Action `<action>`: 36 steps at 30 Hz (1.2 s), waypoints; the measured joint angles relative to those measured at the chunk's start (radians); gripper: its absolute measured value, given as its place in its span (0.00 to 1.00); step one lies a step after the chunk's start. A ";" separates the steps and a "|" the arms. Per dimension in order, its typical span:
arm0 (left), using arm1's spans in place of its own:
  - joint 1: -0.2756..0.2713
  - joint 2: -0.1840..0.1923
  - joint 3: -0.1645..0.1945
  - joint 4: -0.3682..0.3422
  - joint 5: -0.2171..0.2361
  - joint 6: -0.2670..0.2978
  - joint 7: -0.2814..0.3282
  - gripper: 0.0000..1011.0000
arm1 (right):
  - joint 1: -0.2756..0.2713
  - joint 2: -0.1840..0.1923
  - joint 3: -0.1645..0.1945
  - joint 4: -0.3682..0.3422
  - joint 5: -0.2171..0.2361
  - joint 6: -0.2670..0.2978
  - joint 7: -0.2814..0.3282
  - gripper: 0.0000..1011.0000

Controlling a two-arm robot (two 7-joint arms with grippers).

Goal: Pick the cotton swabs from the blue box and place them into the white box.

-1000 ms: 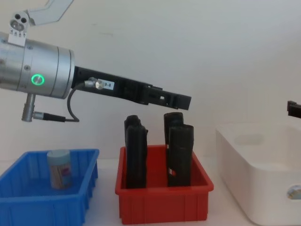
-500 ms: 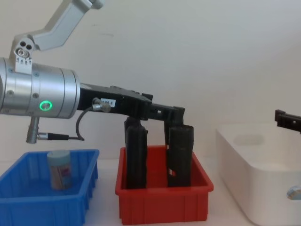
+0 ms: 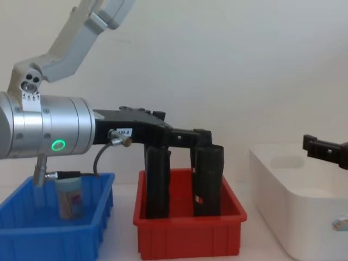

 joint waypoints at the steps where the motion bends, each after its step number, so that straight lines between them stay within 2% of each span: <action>1: 0.004 0.000 0.001 -0.002 0.001 -0.006 0.011 0.99 | -0.006 0.001 -0.001 -0.008 0.001 0.001 0.001 0.99; 9: 0.044 0.001 0.013 -0.017 0.010 -0.057 0.110 0.99 | -0.045 0.008 -0.008 -0.054 0.008 0.007 0.007 0.99; 29: 0.148 0.002 0.045 -0.059 0.035 -0.197 0.375 0.99 | -0.048 0.007 -0.008 -0.058 0.008 0.006 0.007 0.99; 36: 0.169 0.002 0.051 -0.067 0.040 -0.224 0.427 0.99 | -0.048 0.007 -0.008 -0.058 0.008 0.006 0.007 0.99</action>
